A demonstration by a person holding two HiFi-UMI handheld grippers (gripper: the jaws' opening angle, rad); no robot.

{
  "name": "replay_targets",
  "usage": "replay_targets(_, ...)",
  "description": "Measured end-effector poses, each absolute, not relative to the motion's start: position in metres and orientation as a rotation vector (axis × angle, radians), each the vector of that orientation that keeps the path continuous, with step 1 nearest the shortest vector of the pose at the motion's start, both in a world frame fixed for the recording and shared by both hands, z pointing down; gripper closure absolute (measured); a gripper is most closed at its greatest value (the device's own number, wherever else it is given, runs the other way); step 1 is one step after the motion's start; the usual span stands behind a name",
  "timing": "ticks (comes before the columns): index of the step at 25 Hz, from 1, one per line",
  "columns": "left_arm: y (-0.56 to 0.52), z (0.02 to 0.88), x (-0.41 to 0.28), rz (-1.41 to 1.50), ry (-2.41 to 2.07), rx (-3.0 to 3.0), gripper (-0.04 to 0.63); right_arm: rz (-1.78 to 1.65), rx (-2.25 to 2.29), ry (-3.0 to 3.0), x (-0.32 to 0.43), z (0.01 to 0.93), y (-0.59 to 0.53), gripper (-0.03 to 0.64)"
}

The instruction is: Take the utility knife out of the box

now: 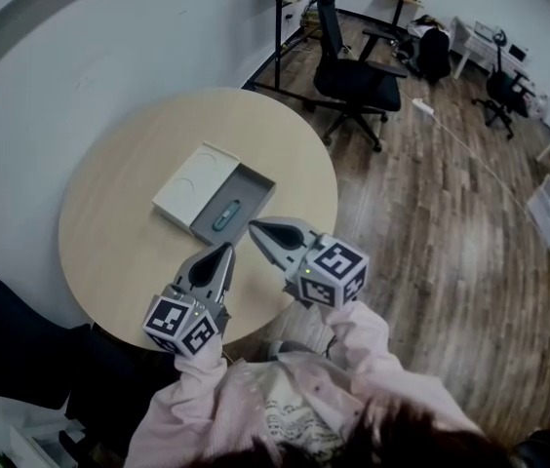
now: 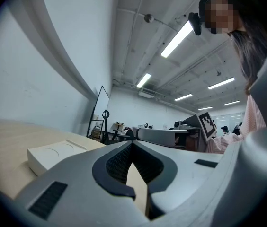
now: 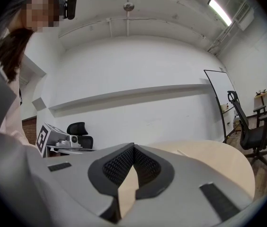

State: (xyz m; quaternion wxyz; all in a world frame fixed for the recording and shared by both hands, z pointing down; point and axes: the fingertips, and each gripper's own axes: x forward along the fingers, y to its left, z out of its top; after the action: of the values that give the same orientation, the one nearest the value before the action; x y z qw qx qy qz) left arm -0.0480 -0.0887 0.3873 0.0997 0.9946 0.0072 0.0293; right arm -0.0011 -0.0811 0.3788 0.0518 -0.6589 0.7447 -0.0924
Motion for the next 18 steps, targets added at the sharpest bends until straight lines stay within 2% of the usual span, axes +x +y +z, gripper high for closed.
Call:
replay_targets(10,-0.098,0.402,-0.035,0.149,-0.079,2.926,0.588,-0.337,-1.911,2.283,0.026,0.386,-0.093,0.620)
replay_targets(18,-0.120,0.397,-0.010,0.088,-0.276,2.877,0.589,-0.396,-1.774,2.416,0.054,0.390,-0.123,0.620)
